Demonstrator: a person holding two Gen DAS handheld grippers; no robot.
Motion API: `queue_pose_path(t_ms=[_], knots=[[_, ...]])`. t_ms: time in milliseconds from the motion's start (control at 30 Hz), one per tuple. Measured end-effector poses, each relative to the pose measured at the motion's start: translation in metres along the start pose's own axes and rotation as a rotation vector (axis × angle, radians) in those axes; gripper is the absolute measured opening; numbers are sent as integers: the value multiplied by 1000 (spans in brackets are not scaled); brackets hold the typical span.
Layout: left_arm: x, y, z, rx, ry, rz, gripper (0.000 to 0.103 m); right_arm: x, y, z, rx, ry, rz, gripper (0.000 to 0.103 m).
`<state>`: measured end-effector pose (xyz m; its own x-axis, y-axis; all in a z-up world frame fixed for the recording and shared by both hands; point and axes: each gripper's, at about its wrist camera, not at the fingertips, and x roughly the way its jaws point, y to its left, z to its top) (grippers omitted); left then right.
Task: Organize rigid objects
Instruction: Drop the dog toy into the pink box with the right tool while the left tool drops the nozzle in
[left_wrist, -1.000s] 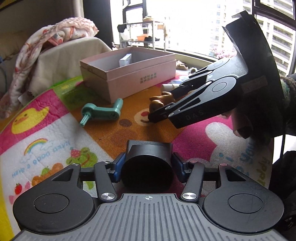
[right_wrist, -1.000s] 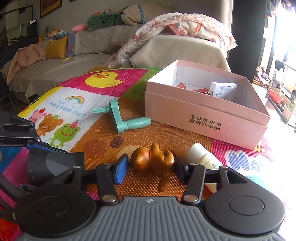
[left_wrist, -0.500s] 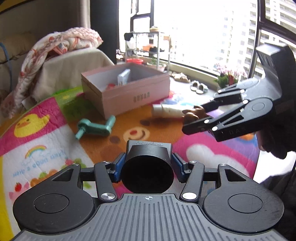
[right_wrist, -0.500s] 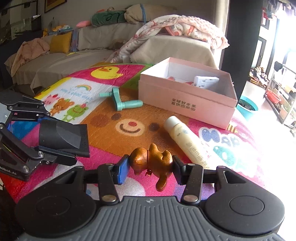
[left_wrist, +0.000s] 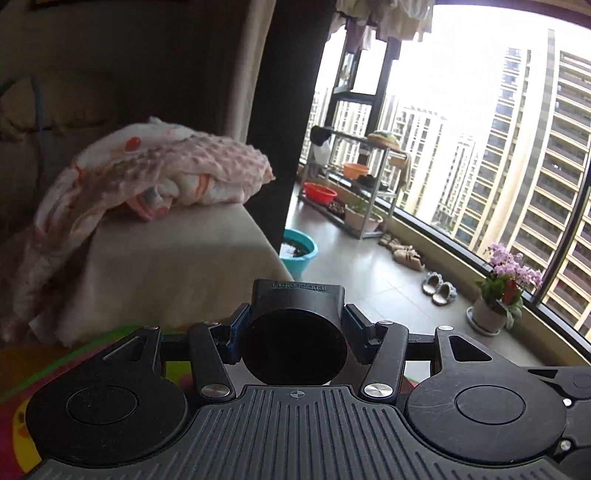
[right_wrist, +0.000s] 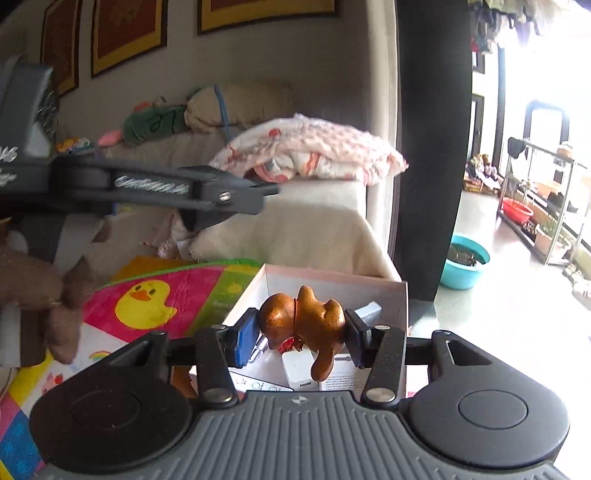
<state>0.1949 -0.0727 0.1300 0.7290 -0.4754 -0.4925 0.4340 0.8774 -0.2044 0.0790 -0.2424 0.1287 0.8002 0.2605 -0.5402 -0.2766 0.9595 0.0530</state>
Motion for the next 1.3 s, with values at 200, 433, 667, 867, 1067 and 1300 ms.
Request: queue_pose_path(t_ms=[200,433,667,867,1067,1300], knots=[[65,20,-27,-58,110,-3,58,49,1,-18,-36,28,51,51],[18,38,-34,-30,-19,18,57,50,-4,-37,-22,55,78,68],[-44,30,-63,-29,1,4,57,11,5,-64,-70,30,34,70],[-74,64,-123,-167,52,-19,57,-15,9,-103,-129,43,6,71],[-75,74,-169,-175,154,-106,57,-16,-21,-130,21,128,23,71],[-93,35,-195,-17,206,-111,57,-17,-27,-146,19,144,44,71]])
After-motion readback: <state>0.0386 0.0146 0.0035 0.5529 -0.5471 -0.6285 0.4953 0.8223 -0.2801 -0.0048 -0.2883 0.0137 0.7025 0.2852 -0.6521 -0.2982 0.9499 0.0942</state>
